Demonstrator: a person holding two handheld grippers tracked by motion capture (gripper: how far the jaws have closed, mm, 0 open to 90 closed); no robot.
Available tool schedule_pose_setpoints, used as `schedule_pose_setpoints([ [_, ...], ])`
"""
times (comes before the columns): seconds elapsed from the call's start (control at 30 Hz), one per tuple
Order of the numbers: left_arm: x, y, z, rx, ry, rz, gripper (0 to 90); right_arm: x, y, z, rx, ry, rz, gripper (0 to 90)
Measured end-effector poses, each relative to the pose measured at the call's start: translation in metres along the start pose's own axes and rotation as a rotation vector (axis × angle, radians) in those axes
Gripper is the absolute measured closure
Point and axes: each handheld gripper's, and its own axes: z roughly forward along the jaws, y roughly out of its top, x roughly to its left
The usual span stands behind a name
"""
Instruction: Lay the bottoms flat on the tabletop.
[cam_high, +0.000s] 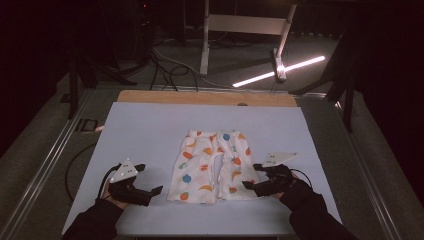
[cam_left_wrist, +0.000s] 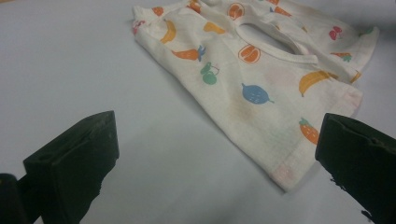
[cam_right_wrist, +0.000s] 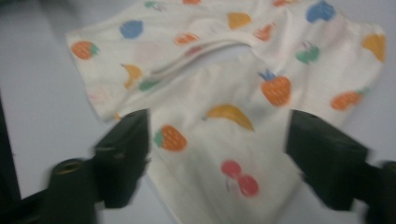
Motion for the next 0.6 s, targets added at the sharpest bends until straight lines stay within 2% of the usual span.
schedule_pose_setpoints([
  [0.03, 0.000, 0.000, 0.000, -0.002, 0.001, -0.002, 0.2, 0.001, 0.002, 0.002, -0.005, 0.003, -0.003, 14.2],
  [0.23, 0.000, 0.000, -0.001, -0.005, 0.001, 0.001, 0.2, 0.006, 0.013, 0.011, -0.013, 0.011, -0.006, 12.7],
  [0.43, 0.000, 0.000, -0.002, -0.008, 0.001, -0.001, 0.2, 0.026, 0.025, 0.025, -0.025, 0.015, -0.044, 34.1],
  [0.57, 0.001, 0.000, -0.002, -0.009, 0.001, -0.002, 0.2, 0.039, 0.023, 0.039, 0.000, 0.089, -0.076, 50.6],
  [0.6, 0.001, 0.000, -0.002, -0.009, 0.001, -0.002, 0.2, 0.042, 0.022, 0.043, 0.014, 0.100, -0.083, 51.9],
])
